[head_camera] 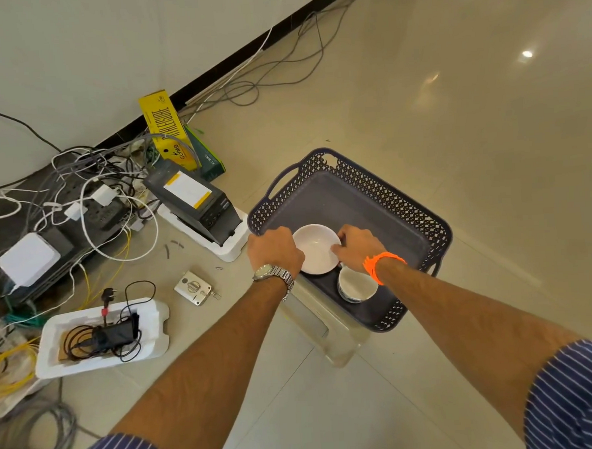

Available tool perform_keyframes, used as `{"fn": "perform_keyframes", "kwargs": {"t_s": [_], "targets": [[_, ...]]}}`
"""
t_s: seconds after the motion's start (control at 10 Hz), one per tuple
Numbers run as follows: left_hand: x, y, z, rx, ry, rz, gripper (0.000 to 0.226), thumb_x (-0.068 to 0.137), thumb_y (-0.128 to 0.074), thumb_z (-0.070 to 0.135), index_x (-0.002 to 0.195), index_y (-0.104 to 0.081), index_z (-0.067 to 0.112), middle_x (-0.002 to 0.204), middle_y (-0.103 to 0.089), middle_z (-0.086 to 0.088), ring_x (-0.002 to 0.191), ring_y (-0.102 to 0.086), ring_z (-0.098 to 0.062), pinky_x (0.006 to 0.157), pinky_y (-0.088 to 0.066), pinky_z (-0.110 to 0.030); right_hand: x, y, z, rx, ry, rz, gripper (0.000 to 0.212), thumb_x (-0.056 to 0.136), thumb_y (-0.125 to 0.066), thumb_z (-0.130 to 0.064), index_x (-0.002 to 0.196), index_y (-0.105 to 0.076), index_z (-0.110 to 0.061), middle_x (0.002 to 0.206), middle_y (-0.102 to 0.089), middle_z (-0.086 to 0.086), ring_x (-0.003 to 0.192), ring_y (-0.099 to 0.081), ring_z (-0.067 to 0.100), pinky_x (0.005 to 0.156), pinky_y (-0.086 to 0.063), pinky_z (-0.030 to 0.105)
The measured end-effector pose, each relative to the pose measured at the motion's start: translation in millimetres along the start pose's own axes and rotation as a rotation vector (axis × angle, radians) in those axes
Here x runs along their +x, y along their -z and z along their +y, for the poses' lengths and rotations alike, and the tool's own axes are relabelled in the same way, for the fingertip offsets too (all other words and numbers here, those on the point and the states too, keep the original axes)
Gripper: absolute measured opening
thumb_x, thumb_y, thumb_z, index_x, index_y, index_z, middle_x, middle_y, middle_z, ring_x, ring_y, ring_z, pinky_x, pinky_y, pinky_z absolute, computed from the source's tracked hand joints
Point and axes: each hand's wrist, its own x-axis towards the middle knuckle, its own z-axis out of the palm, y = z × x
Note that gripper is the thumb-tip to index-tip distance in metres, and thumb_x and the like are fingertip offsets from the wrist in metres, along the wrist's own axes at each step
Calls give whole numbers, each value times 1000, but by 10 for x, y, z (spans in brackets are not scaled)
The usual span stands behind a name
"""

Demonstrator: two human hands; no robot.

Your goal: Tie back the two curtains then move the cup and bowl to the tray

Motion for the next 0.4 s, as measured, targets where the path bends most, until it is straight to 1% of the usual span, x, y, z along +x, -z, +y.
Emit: {"fn": "perform_keyframes", "kwargs": {"t_s": [0.1,0.2,0.3,0.4], "targets": [[-12,-6,2,8,-1,1,20,87,-57,29,97,-65,14,88,-70,-6,81,-65,-25,73,-33,-32,-21,-8,0,-14,10,-42,29,90,-49,-37,114,-53,-21,106,-68,10,96,-64,32,87,-53,47],[-29,5,14,-18,-11,2,31,90,-56,40,103,-64,14,93,-71,-5,87,-66,-25,76,-37,-32,-38,-17,7,-55,13,-39,39,94,-41,-49,120,-54,-23,113,-66,9,102,-62,32,92,-50,49],[-85,36,12,-169,16,-8,38,90,-57,44,111,-59,12,102,-69,-8,94,-66,-29,77,-48,-36,-133,34,5,-52,-12,-16,46,96,-35,-53,129,-50,-24,122,-64,6,111,-59,31,97,-46,48],[-139,89,-51,-261,18,46,35,89,-57,38,114,-58,14,109,-66,-8,100,-62,-29,78,-55,-41,-191,134,-20,-43,54,126,46,95,-40,-51,132,-45,-25,128,-62,2,122,-50,29,101,-42,49]]}}
